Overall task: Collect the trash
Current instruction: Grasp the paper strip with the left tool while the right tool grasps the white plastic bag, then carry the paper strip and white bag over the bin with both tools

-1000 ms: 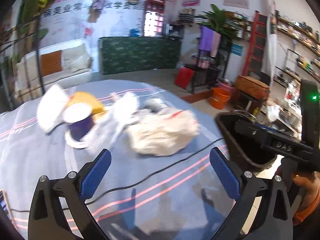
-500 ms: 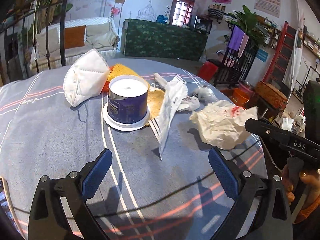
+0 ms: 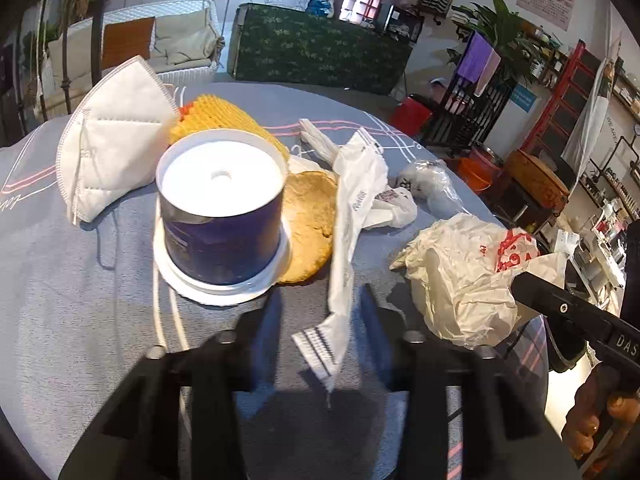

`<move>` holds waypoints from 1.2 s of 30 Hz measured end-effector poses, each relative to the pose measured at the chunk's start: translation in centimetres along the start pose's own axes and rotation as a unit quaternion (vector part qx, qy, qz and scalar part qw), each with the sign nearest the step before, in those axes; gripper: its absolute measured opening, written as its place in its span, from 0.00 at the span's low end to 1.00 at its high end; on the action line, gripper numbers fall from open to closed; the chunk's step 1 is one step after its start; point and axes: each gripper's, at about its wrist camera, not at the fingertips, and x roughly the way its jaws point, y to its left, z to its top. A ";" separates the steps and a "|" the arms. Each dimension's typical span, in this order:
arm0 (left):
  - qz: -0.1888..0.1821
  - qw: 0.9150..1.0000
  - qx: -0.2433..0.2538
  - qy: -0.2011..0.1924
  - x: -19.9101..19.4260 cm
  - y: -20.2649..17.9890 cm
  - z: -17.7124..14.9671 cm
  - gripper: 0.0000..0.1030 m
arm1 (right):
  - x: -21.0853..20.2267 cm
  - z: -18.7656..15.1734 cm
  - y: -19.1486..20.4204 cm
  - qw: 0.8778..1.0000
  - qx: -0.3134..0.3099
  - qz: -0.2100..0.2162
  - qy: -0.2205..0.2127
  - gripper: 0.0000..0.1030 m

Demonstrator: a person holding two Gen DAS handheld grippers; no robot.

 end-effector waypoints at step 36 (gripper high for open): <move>-0.083 0.983 0.079 -0.145 -9.0 -12.3 -1.4 0.04 | -16.2 -2.9 -7.1 0.978 -0.008 -0.129 -0.162 0.28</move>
